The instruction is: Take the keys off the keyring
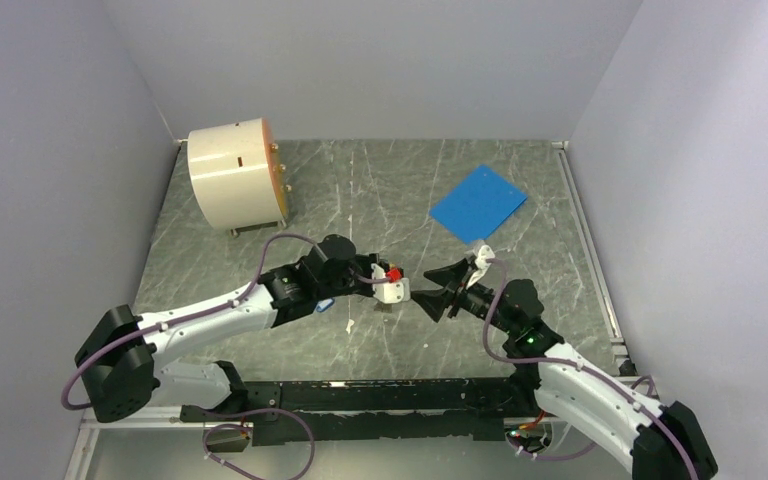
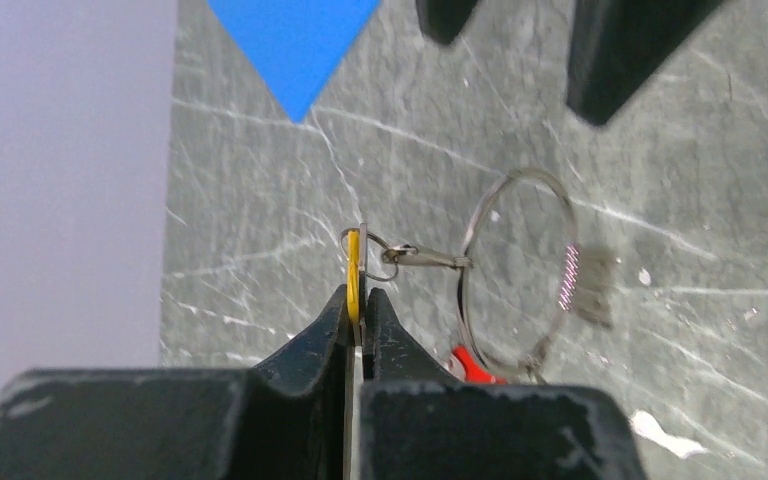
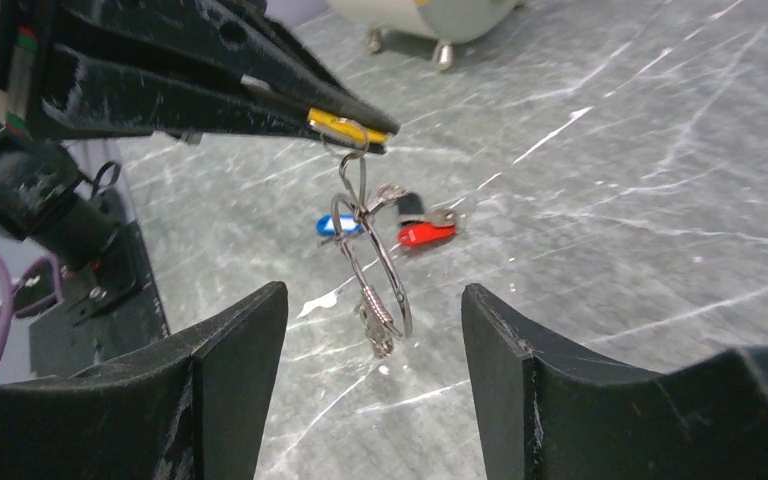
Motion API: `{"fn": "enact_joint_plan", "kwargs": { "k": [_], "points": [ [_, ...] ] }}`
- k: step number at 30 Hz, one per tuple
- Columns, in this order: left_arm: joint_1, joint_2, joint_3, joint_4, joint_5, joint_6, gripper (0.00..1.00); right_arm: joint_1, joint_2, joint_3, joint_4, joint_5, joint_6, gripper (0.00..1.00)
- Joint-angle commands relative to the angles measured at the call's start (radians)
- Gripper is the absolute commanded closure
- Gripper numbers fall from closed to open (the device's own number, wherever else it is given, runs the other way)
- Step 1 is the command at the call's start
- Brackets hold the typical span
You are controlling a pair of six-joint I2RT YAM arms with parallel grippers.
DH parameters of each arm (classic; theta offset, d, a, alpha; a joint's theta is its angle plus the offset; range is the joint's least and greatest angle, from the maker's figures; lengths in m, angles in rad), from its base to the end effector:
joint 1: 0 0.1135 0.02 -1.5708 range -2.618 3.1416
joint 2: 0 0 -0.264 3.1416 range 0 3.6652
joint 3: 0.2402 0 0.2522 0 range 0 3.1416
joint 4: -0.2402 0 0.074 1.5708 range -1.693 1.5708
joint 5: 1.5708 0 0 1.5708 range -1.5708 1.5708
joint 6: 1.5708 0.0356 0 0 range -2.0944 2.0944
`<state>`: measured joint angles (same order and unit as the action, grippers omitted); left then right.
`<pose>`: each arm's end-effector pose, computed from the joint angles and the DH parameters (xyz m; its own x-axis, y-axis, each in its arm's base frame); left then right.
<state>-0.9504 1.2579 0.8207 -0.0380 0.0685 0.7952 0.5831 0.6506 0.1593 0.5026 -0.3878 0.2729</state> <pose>0.1628 -0.2320 0.2652 0.4186 0.6394 -0.6449 0.7830 0.1056 0.6130 0.1271 0.1000 0.2119 -0.2134 0.1582 -0.9641 -0.7974 0.5420 0.2654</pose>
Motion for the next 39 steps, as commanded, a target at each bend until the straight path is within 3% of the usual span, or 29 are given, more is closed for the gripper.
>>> {"fn": "enact_joint_plan", "kwargs": {
  "k": [1,14,28,39],
  "points": [
    [0.004,-0.049,-0.036,0.151,0.075,0.081,0.97,-0.008,0.116,0.028,0.209,-0.200,-0.023,0.33],
    [-0.010,-0.110,-0.127,0.212,0.195,0.124,0.97,-0.009,0.361,0.064,0.443,-0.323,-0.082,0.33],
    [-0.033,-0.112,-0.147,0.207,0.191,0.179,0.98,-0.010,0.442,0.105,0.463,-0.472,-0.090,0.33],
    [-0.033,-0.105,-0.166,0.269,0.138,0.161,0.98,-0.009,0.456,0.092,0.473,-0.507,-0.055,0.42]
  ]
}}
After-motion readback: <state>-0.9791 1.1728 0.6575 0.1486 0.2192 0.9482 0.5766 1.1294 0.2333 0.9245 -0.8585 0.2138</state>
